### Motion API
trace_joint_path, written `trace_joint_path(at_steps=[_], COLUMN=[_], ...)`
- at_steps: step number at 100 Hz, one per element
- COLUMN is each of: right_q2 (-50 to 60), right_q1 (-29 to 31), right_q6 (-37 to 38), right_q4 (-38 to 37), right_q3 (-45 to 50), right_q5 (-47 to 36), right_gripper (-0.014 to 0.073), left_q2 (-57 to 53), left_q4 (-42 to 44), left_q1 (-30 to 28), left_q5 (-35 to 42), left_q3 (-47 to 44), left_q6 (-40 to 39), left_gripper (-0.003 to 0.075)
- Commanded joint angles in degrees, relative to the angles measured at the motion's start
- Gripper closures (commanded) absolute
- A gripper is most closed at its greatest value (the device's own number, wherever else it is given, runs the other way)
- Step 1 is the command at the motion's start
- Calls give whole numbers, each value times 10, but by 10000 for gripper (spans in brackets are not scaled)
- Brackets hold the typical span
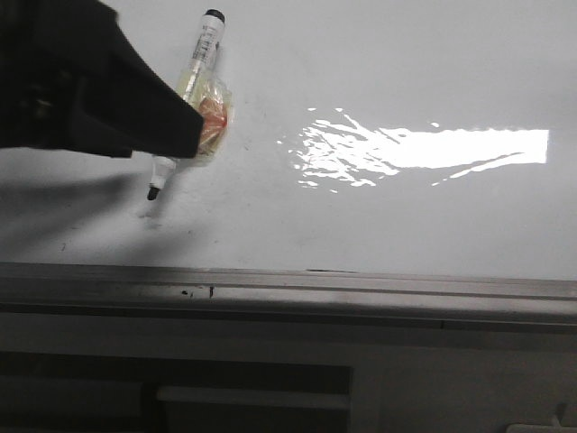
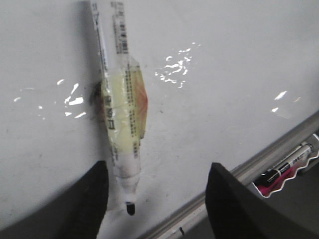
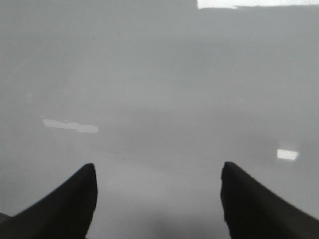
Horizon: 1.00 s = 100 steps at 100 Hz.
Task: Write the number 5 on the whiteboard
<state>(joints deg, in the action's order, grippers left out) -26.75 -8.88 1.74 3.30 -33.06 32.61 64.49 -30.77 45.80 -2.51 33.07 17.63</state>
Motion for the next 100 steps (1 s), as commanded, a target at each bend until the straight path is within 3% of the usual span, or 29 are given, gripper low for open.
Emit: trace_joint_path(at_steps=[1,19,26,37,39,45,50,63,69,77,88,100], right_q2=[-8,-8,-8,-8,-8,-8,-8,-8,-10,-23,-54,-101], right_q1=[1,1,1,1,1,1,-1,-29,-52,-83,-124,-157], right_q6=[-6,-6,-6,-6,-6,-6,-12,-161,-291,-403,-500,-592], right_q4=[-2,6,12,13,13,23,42,167,261,359,415,471], right_q3=[-19,-19,-19,-19,-19,-19,-19,-19,-19,-19,-19,-19], right_q5=[-35,-40,-40,-38,-37,-37,-37,-33,-19,9,21,20], right_gripper=[123,123,123,123,123,123,123,123,123,123,123,123], left_q2=[26,78,94,107,109,109,104,74,49,13,-45,-104], left_q4=[-12,-12,-12,-13,-13,-13,-12,7,73,166,249,215], left_q1=[5,5,5,5,5,5,5,6,6,6,6,8], left_q5=[68,96,96,96,94,89,87,62,25,-45,-139,-181], left_q3=[26,45,51,51,51,51,51,51,51,51,51,51], left_q6=[1,1,1,1,1,1,1,1,1,1,33,146], left_gripper=[321,328,377,540,617,743,741,740,740,740,740,740])
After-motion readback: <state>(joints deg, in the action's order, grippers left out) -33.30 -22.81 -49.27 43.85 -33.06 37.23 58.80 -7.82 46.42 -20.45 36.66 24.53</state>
